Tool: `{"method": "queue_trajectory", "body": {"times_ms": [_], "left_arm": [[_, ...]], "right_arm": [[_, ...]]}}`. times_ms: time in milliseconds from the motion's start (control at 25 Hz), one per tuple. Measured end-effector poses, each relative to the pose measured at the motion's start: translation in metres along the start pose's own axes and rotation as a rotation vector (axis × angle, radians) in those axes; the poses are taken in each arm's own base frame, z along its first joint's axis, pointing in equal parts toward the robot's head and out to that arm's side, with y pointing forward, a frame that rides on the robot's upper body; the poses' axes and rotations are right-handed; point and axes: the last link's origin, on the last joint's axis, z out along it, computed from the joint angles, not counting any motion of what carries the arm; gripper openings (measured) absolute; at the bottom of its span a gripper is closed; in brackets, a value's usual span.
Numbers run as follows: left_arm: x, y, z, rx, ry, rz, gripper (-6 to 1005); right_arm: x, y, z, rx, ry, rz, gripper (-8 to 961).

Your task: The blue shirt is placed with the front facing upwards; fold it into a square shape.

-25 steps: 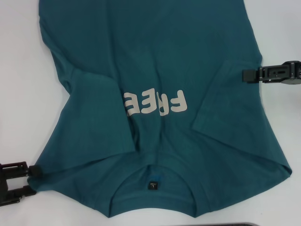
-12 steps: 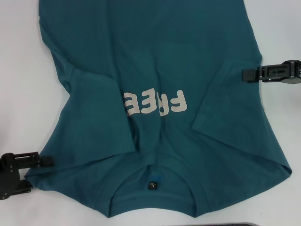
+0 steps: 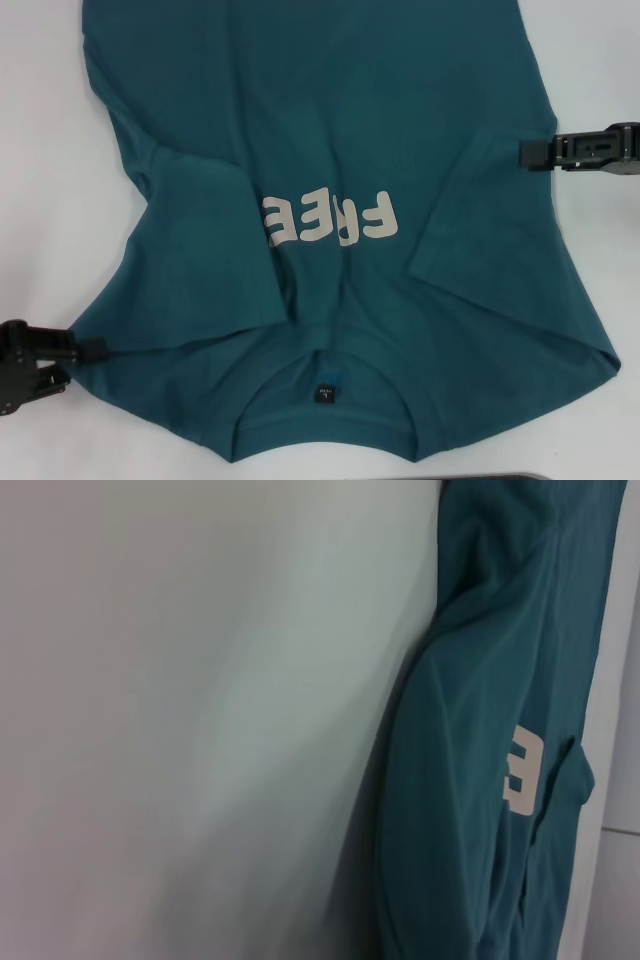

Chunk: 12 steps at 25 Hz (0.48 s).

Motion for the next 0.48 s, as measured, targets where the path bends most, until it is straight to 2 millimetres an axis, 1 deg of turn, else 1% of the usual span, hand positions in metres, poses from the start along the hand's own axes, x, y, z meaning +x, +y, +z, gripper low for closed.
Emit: {"method": "queue_trajectory", "body": {"times_ms": [200, 320, 400, 480], "left_arm": [[0.000, 0.000, 0.001, -0.005, -0.001, -0.001, 285], [-0.003, 0.000, 0.000, -0.026, -0.001, -0.009, 152], [-0.005, 0.003, -0.001, -0.050, -0.018, 0.001, 63], [-0.008, 0.007, -0.001, -0.084, -0.037, 0.027, 45]], "right_arm": [[-0.001, 0.001, 0.000, -0.002, 0.000, -0.001, 489], [0.000, 0.001, 0.001, -0.001, 0.010, -0.002, 488], [0.002, 0.000, -0.003, 0.011, 0.042, -0.001, 488], [0.005, -0.003, -0.010, 0.035, 0.095, 0.006, 488]]}}
